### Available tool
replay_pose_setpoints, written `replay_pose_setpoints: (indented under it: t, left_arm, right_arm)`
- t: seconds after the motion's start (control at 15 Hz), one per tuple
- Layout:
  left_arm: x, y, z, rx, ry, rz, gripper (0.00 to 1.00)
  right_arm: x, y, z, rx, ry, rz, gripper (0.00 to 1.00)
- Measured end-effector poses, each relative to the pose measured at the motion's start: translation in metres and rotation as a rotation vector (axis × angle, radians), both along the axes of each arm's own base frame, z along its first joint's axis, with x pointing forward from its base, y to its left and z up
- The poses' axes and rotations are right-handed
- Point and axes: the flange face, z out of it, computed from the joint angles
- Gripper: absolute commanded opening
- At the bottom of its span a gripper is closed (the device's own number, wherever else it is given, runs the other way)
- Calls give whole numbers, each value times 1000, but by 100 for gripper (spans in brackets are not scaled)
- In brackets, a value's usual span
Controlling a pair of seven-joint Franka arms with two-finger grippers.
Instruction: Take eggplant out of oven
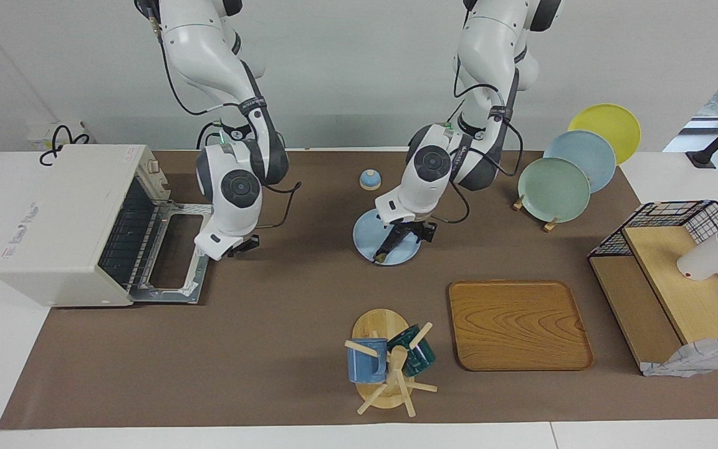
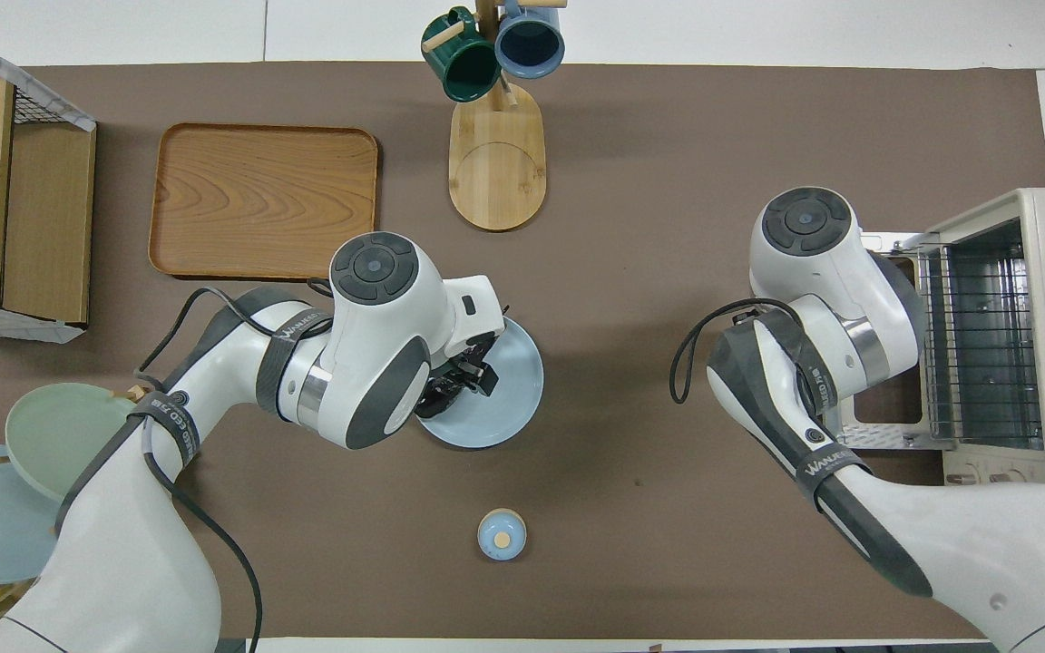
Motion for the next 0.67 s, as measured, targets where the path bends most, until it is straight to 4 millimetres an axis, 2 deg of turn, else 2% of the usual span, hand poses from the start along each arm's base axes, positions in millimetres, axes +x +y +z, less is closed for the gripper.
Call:
replay_pose_setpoints:
  t: [0.53,0.67]
  left_arm:
    - [-9,-6,-7,-2,4,-10,92]
    - [-9,-5,-8,-3,2,-10,91]
  right_arm:
    - [-2,-36,-12,2,23,25,0]
    - [-3,-37,-12,4,22,26,0]
